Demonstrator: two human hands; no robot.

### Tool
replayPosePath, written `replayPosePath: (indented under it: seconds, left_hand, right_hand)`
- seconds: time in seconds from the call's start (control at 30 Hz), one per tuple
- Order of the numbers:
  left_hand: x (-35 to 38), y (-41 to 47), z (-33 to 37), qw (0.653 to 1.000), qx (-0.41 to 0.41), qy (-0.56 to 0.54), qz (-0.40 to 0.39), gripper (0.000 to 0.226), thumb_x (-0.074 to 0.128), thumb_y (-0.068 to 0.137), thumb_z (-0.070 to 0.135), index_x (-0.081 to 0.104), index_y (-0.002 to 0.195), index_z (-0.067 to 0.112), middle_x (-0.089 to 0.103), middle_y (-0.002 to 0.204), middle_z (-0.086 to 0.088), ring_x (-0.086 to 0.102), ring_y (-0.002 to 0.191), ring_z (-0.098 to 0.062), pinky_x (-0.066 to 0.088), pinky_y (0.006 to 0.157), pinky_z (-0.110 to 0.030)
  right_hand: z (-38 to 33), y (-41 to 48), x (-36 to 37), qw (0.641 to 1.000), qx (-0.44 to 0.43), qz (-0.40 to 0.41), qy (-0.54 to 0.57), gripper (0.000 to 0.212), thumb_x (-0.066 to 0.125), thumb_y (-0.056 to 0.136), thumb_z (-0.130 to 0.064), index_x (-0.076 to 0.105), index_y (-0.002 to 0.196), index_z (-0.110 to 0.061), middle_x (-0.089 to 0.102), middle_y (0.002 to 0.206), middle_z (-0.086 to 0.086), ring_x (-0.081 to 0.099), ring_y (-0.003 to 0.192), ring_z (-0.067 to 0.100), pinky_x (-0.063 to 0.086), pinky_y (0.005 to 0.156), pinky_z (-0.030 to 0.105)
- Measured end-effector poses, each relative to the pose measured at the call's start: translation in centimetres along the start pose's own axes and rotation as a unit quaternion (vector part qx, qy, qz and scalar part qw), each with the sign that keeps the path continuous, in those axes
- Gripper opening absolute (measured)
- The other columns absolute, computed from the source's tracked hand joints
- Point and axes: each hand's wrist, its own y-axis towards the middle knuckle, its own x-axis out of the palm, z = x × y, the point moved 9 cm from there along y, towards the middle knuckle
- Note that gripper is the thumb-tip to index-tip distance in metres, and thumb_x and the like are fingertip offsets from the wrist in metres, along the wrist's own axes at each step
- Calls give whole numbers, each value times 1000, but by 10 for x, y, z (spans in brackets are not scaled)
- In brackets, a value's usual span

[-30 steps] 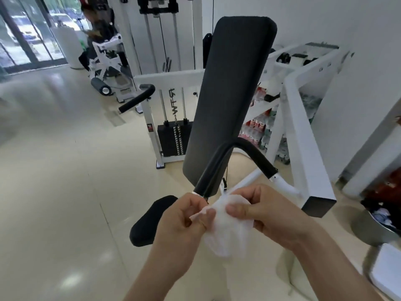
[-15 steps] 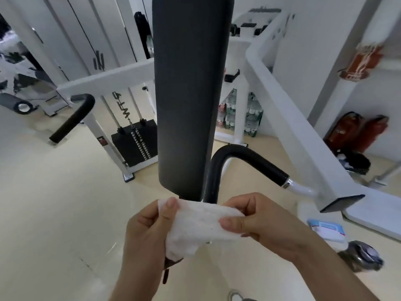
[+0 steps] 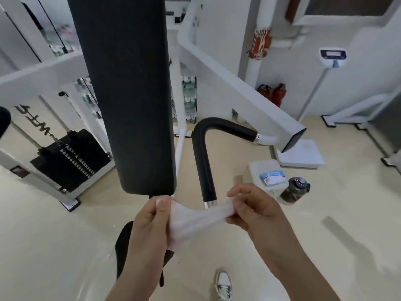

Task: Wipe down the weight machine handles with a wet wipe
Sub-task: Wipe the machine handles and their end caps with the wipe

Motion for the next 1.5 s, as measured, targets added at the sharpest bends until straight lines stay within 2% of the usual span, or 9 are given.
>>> replayPosePath:
  seconds: [0.1,0.27,0.5,0.67,0.83,0.97,1.2,1.37,1.5]
  left_hand:
    - [3,-1,13,992,63,111,5,8,52,94,31,59,91,30,64,81,-14,62,72,-31,48,55,-35]
    - [18,10,29,984,80,137,-83,17,70,82,30,58,94,31,64,83,-4,64,72,-21,52,53,-26]
    - [-5,21,23,963,101,220,-122,26,70,83,7,66,88,32,62,81,6,52,51,-10,46,49,-17]
    - [-7,-3,42,892,251,372,-49,39,58,88,3,64,86,42,64,94,25,60,90,1,50,75,-16]
    - [60,-40,14,930,144,215,-260,19,70,79,35,64,96,41,69,82,10,63,81,-5,49,75,-20]
    - [47,-26,-8,965,37,124,-227,10,76,77,19,66,75,21,47,62,-14,39,55,-21,37,46,-23]
    - [38,-16,3,984,71,84,-141,17,68,82,8,66,73,22,44,64,-9,42,59,-19,38,56,-27]
    - [45,-13,7,976,101,135,-140,23,58,91,11,65,82,31,45,64,-8,46,59,-12,41,53,-18]
    - [57,-23,16,956,134,163,-205,30,49,96,13,62,90,39,43,62,9,45,57,-1,40,54,-10]
  right_hand:
    - [-11,-15,3,981,-64,-21,-181,19,65,87,-17,71,88,-35,58,70,-16,50,63,1,45,65,13]
    - [-10,-21,24,846,-136,-102,-505,25,73,80,-34,64,101,-43,47,88,-17,51,79,3,41,69,15]
    - [-23,-11,0,924,-104,-72,-361,17,68,85,-23,72,73,-34,52,89,-16,53,68,0,38,58,11]
    - [-17,-11,-3,966,-52,-75,-242,10,68,84,-20,75,77,-20,67,98,-20,61,88,-2,45,66,11]
    - [-20,-15,16,975,-21,-148,-166,10,66,86,-11,74,80,-14,67,69,0,54,55,7,45,54,19]
    - [-9,-8,-3,990,12,-88,-106,16,68,81,4,69,76,-11,61,68,2,53,60,12,44,52,20]
    - [66,-5,-3,935,158,78,308,22,56,76,14,68,66,-1,65,76,15,66,63,20,57,59,21]
    - [56,-20,23,971,108,-39,207,21,66,76,-14,76,88,1,72,97,19,69,89,23,56,85,30]
    - [57,-31,33,979,114,-93,145,24,74,74,-8,72,94,5,69,97,29,68,87,32,54,79,34]
